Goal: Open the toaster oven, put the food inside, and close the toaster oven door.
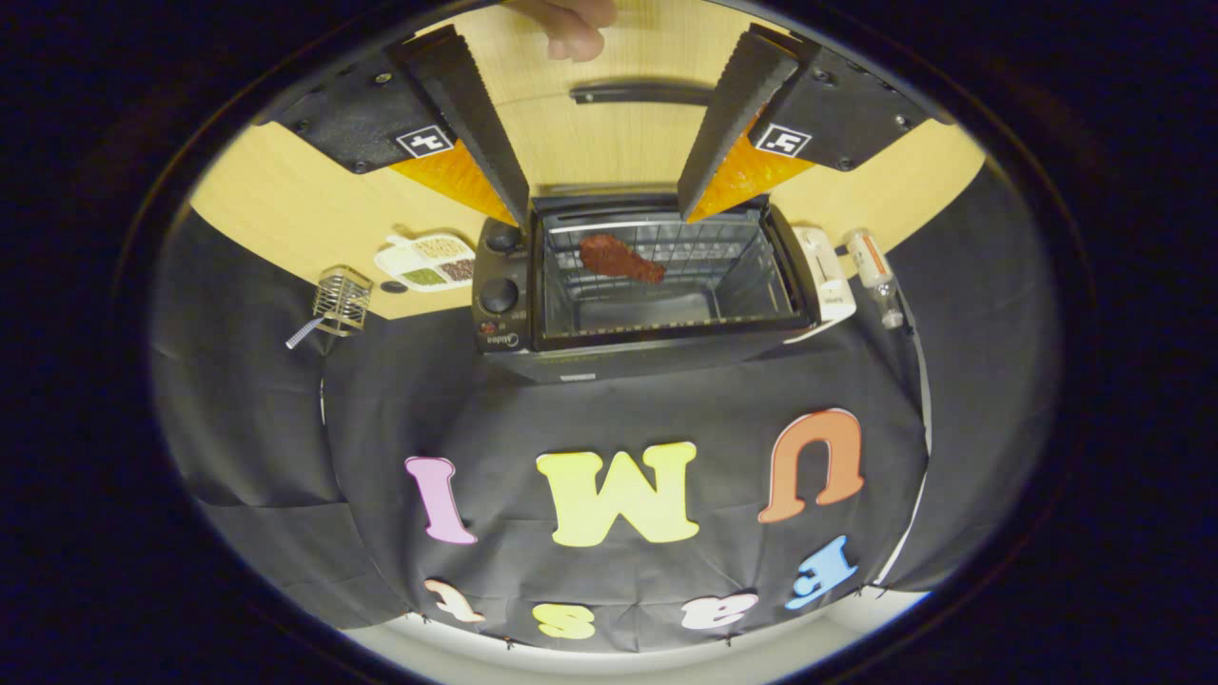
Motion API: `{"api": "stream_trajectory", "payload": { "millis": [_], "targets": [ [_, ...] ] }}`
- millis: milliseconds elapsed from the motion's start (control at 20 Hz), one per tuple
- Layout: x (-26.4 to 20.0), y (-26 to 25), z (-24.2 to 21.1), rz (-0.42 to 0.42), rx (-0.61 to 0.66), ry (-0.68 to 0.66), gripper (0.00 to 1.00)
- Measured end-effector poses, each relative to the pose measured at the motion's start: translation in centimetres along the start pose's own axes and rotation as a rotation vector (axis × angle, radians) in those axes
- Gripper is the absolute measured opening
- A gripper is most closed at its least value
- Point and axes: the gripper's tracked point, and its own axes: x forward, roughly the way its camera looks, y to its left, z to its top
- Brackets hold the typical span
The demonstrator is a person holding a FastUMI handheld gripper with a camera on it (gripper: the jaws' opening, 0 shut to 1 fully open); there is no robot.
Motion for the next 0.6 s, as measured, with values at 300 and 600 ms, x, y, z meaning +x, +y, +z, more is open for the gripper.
{"api": "stream_trajectory", "payload": {
  "millis": [300, 600],
  "targets": [
    [-1.6, 1.1, -8.4, 0.011, -0.045, 0.209, 1.0],
    [-1.0, 1.3, -12.8, -0.01, -0.078, 0.353, 1.0]
  ]
}}
